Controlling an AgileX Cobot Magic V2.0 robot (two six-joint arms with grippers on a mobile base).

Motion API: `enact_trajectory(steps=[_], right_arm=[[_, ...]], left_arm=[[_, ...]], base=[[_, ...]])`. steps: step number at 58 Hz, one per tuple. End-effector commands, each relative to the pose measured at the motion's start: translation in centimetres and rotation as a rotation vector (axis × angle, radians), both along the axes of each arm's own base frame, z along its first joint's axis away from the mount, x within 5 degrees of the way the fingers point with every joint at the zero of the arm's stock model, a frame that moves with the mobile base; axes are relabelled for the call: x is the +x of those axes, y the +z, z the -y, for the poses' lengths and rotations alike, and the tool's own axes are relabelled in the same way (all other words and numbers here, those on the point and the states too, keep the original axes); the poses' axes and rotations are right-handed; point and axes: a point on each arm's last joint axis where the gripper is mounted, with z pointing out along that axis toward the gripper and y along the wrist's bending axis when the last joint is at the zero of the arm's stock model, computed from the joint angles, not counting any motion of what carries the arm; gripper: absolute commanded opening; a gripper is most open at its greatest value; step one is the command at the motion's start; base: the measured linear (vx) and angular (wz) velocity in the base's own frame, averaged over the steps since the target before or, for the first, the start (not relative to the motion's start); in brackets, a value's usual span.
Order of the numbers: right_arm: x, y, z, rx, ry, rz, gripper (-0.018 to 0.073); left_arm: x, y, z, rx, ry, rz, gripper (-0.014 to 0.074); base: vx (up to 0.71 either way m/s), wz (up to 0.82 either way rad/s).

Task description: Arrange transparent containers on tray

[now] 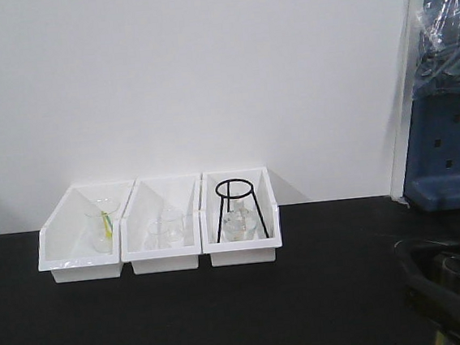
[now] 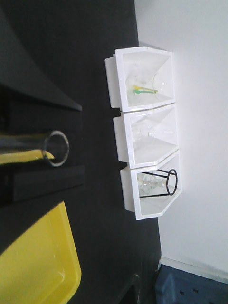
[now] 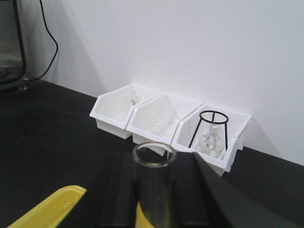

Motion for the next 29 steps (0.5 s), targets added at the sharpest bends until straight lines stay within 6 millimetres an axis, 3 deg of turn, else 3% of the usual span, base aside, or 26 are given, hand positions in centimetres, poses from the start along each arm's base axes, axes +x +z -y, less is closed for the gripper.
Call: enact_trajectory(steps=[1,16,29], right_arm=[[-0.3,1.7,-0.2,0.046,0.044,0.082,-0.0011],[-0.3,1.7,-0.2,0.046,0.044,0.082,-0.0011],[-0.3,1.7,-0.3,0.077,0.043,0.055,-0.0011]], left_arm=[[0.8,1.6,0.4,-0.094,-0.008,0.06,-0.0001],[5.1,-0.4,2.3,-0.202,-0.053,-0.188,-0.0001],[11.1,-1.5,4.0,-0.087,-0.092,-0.463,-0.0001]], base=[[0.0,0.0],[0.0,0.0],[0.0,0.0]])
